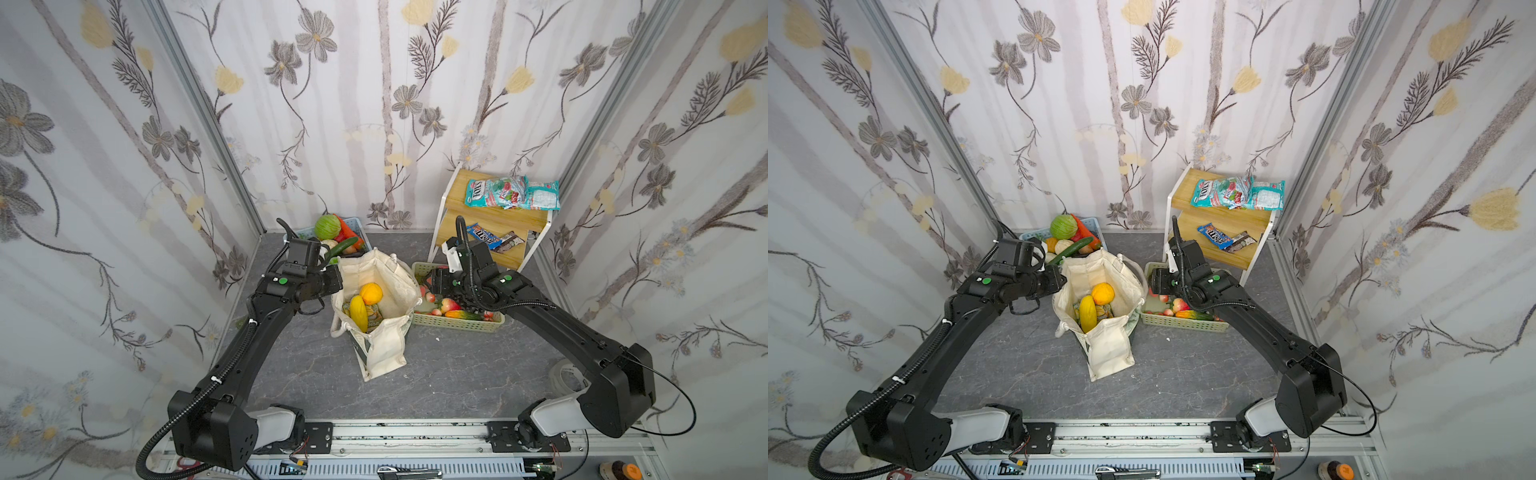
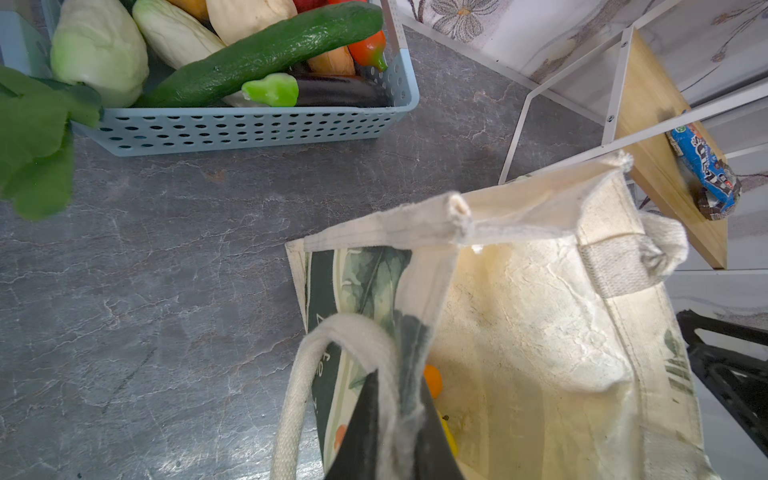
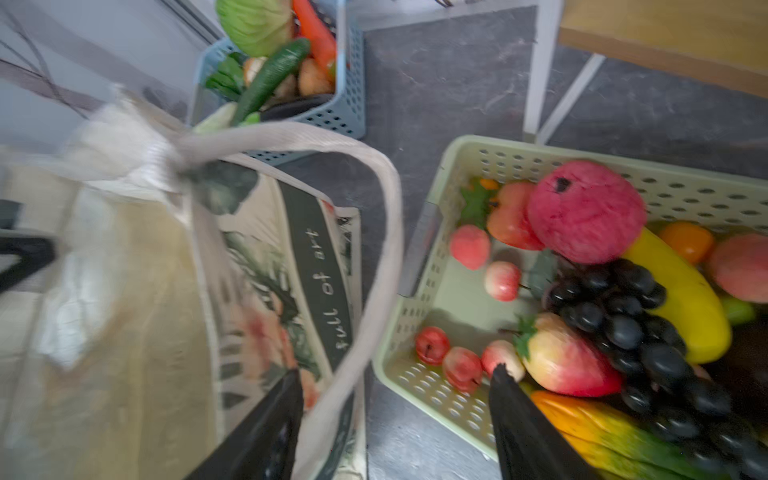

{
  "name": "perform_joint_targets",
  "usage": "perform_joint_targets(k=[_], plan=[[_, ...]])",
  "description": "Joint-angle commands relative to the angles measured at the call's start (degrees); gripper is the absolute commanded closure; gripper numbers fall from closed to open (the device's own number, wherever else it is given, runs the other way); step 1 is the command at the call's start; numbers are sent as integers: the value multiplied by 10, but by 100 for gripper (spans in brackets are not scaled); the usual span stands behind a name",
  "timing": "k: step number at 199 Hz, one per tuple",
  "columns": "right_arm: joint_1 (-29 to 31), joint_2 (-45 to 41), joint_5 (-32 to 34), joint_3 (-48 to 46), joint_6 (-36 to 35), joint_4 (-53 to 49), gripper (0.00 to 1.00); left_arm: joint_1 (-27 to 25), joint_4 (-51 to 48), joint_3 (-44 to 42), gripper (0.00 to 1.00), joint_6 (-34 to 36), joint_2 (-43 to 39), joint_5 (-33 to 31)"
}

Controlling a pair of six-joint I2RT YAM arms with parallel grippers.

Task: Place the food into the grocery bag and tie it
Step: 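Raise the right gripper out of the bag back over the fruit basket, then lower the right gripper onto the large red-yellow apple and grasp it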

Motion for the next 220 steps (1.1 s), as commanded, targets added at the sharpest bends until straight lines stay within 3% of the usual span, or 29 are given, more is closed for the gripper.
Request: perform_joint_targets(k=[1, 43, 130, 220], plan=[[-15, 12, 58, -7, -26, -43, 29, 0, 6, -3, 100, 1, -4, 0], [-24, 70, 117, 0, -53, -92, 30, 0, 5, -8, 100, 3, -8, -5], [-22, 127, 141, -16, -37, -109, 28, 0, 7, -15, 100, 5, -8, -10], [-21, 178, 177, -32, 12, -103, 15, 0, 8, -10, 100, 13, 0, -6]])
